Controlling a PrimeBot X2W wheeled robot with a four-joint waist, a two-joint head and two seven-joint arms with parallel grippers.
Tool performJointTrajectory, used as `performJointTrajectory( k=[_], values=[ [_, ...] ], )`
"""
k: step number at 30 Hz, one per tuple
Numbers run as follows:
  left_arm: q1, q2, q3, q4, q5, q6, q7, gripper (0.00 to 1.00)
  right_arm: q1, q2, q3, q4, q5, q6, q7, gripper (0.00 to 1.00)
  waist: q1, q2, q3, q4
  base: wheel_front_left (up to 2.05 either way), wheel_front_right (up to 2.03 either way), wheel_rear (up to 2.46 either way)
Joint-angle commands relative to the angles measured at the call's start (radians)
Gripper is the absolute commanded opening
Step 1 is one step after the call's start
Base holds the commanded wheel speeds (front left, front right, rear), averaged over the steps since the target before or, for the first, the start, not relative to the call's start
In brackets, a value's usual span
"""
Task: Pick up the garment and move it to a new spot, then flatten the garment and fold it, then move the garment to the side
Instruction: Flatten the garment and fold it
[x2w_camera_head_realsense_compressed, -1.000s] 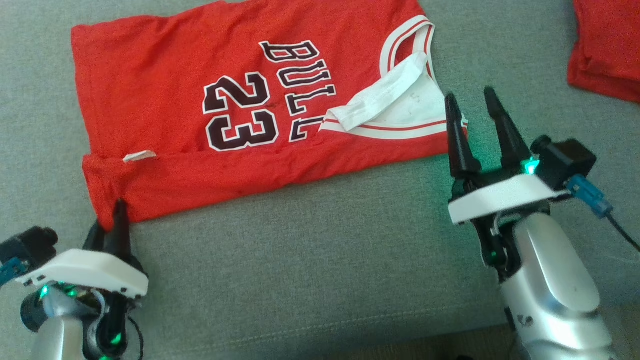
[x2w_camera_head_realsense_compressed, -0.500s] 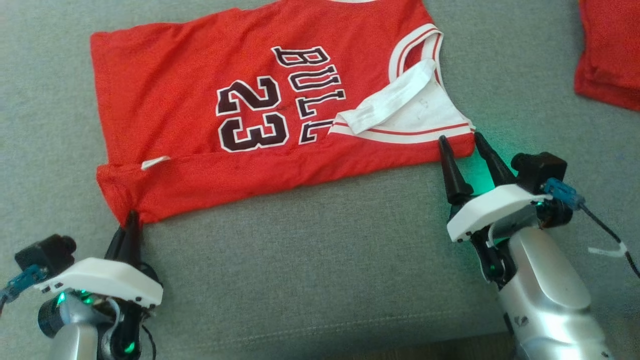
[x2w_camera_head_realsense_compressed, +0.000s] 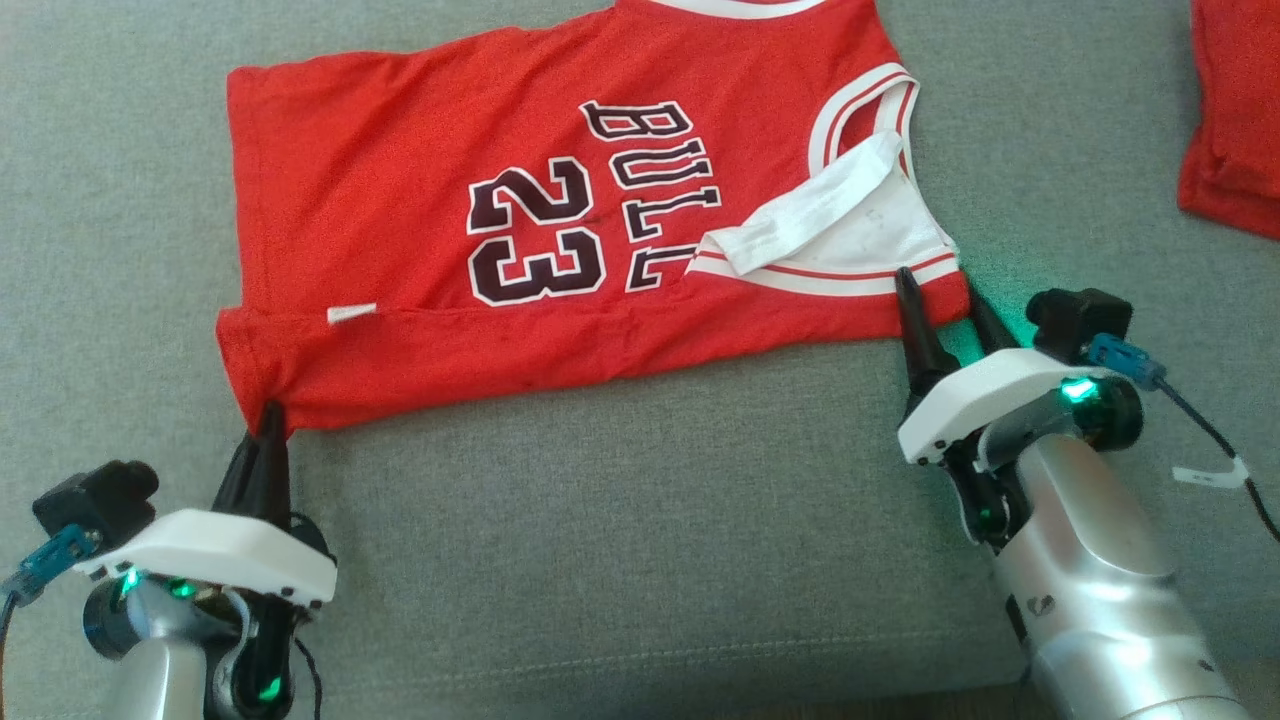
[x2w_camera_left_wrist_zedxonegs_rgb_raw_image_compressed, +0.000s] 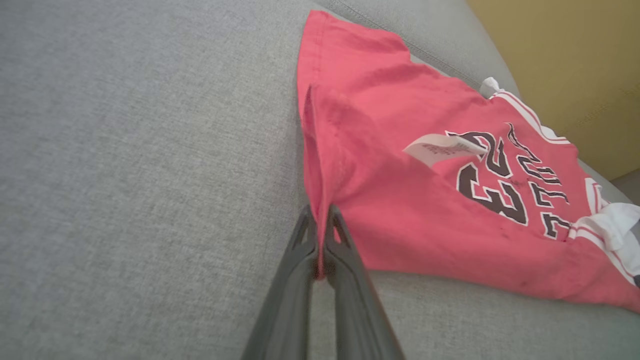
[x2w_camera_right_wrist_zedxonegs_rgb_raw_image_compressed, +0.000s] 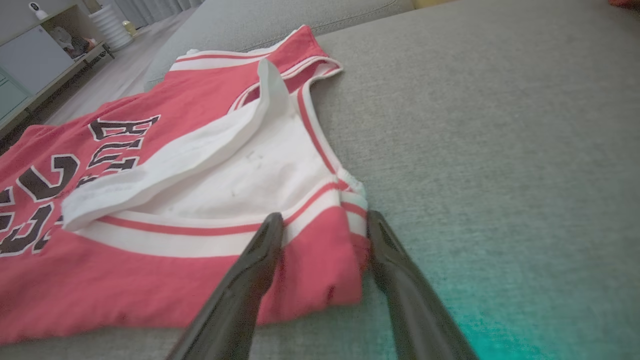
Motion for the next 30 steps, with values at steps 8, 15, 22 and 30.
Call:
performJointTrajectory(
  k=[8,15,22,30],
  values=[
    [-0.017,0.017,0.029,-0.088,0.009,-0.002,-0.033,0.00,-0.038,0.011,0.033,-0.039,0.061,0.007,-0.040,0.00,0.0000,-0.0001,-0.034,-0.011,0.00,0.00,0.00],
    [0.003,0.017,0.017,-0.195,0.011,0.000,-0.035,0.00,0.025,0.011,0.022,-0.196,0.143,0.007,0.033,0.00,0.0000,-0.0001,-0.073,-0.015,0.00,0.00,0.00],
    [0.126,0.010,-0.014,-0.242,0.004,0.013,0.014,0.00,0.221,0.011,-0.015,-0.352,0.146,0.007,0.164,0.00,0.0000,-0.0001,-0.114,-0.010,0.00,0.00,0.00],
    [0.249,0.010,-0.014,-0.239,-0.015,0.027,0.039,0.00,0.437,0.011,-0.078,-0.517,0.110,0.007,0.248,0.00,0.0000,-0.0001,-0.136,-0.007,0.00,0.00,0.00]
  ],
)
